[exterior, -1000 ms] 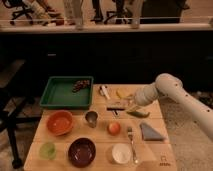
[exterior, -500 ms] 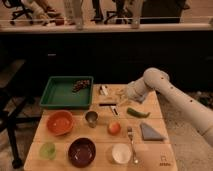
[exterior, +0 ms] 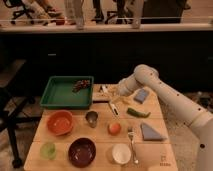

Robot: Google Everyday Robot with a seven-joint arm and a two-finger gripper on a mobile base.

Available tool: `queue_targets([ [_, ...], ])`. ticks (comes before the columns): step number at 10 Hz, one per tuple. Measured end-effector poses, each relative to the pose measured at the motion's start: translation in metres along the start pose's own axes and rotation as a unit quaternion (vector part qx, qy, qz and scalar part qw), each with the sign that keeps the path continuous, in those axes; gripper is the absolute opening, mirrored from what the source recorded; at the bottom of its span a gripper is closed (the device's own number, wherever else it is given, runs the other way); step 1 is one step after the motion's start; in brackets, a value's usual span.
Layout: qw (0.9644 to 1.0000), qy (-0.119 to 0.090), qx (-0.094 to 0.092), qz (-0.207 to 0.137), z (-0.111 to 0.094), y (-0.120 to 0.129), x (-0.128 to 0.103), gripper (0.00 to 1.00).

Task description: Place eraser in tray

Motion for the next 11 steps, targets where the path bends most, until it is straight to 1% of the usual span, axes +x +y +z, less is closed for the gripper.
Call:
queue_targets([
  [5,1.0000,-0.002,0.002,0.001,-0.001,0.000,0.001,0.00],
  [6,1.0000,-0.005,-0.001,-0.004,0.002,-0.002,-0.001,0.00],
  [7,0.9999,-0.007,-0.008,-0.009,0.011,-0.007,-0.003,0.00],
  [9,0.9995,-0.014,-0.019,-0.020,0.035,-0.021,-0.018,0.00],
  [10,0.9990,-0.019,-0.028,-0.029,0.056,-0.032,-0.034,0.00],
  [11,0.9985,-0.024,-0.034,-0.036,0.072,-0.041,-0.045,0.00],
])
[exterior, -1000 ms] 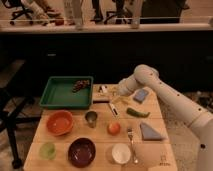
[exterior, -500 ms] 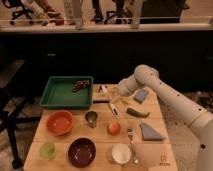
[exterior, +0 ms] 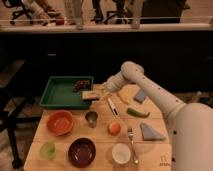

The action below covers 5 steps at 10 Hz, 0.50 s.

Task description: Place eraser in tray

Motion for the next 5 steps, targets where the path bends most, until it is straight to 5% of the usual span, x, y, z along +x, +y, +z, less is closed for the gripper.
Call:
queue_targets([
  [2,0.9999,-0.006,-0.004,-0.009,0.019,-0.018,-0.010,0.00],
  [5,0.9996,0.012,0.025,0.002,0.036,-0.027,-0.024,0.00],
])
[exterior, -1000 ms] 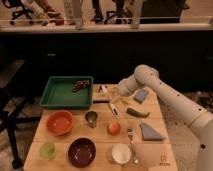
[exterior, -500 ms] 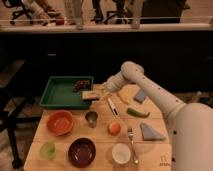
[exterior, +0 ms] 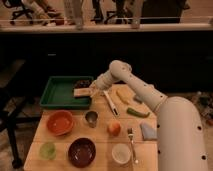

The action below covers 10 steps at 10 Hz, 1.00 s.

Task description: Place eraser in tray

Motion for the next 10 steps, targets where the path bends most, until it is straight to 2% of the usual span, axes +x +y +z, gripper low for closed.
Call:
queue_targets([
  [2,0.9995,0.006,0.019,0.025,0.011,-0.001,-0.004,0.00],
  [4,0.9985,0.003,0.026,0.049,0.020,-0.001,-0.002,0.00],
  [7,0.9972,-0.012,0.012,0.072,0.047,-0.001,-0.002,0.00],
  [10,0.9972,-0.022,-0.008,0.072,0.070,-0.005,-0.012,0.00],
])
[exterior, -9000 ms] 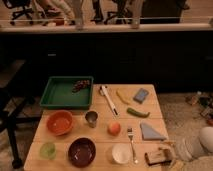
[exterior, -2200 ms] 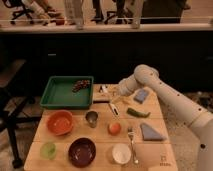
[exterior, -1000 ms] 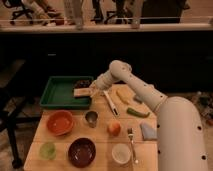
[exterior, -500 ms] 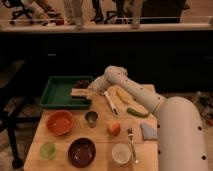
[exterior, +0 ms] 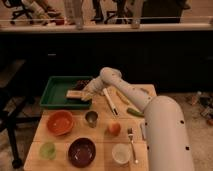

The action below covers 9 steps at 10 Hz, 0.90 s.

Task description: Place eraser in tray

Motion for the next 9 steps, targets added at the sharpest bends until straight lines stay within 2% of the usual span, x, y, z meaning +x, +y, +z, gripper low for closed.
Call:
queue_targets([
  [4,0.9999,-0.003,-0.016,-0.002,0.017,-0.005,-0.003,0.00],
  [9,0.9992,0.015,-0.027,-0.027,0.024,-0.014,-0.015,0.00],
])
